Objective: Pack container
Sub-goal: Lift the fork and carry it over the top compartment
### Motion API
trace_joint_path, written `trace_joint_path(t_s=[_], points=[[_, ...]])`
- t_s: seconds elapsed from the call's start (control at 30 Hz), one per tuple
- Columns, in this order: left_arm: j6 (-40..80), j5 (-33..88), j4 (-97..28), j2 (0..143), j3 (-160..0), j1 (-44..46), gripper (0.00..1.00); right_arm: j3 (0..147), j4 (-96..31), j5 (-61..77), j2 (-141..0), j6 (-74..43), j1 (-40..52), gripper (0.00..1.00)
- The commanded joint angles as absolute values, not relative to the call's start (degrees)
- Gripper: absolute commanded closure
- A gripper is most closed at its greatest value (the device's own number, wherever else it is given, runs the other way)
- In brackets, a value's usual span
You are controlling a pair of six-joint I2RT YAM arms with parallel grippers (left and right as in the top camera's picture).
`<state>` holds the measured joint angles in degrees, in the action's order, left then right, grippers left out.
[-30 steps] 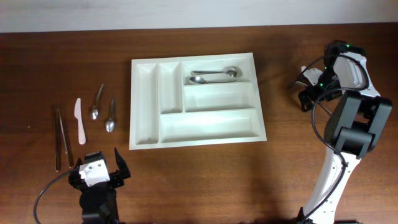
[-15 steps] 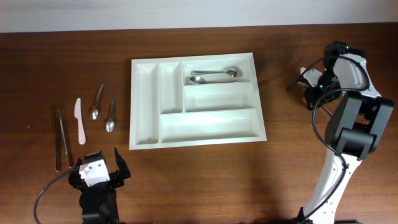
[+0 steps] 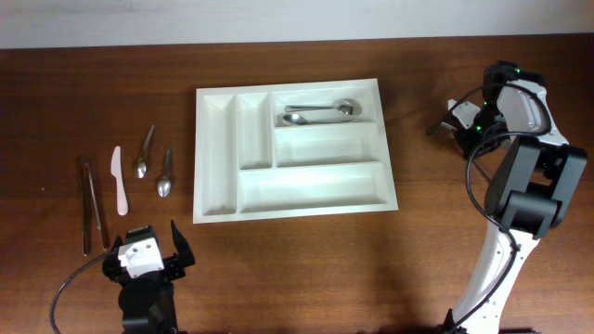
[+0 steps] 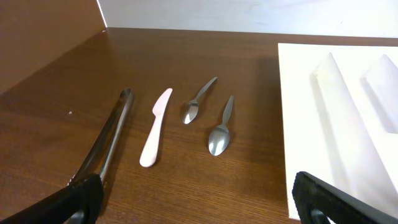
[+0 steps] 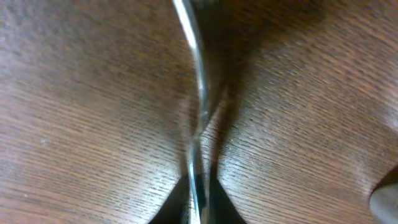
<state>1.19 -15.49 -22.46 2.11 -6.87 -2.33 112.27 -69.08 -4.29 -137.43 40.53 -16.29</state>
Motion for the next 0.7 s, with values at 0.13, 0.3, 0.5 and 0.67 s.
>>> trace_joint_path(t_s=[0.13,0.3,0.5,0.67], points=[[1.74,-16.29,-22.76,2.13,-6.83,-2.52,0.01,110.50,-66.54,-3.66,-140.05,35.44,-16.08,0.96],[1.74,-16.32,-22.79,2.13,-6.83,-2.52,0.01,114.21,-66.72,-3.55,-139.96,28.21,-15.53,0.96],[1.74,-16.32,-22.79,2.13,-6.83,-2.52,0.01,125.89,-72.55,1.37,-139.87,14.13,-12.05,0.96],[1.74,-16.32,-22.79,2.13,-6.83,-2.52,0.01,134.78,-76.34,4.99,-139.87,-1.04,-7.38,0.96]])
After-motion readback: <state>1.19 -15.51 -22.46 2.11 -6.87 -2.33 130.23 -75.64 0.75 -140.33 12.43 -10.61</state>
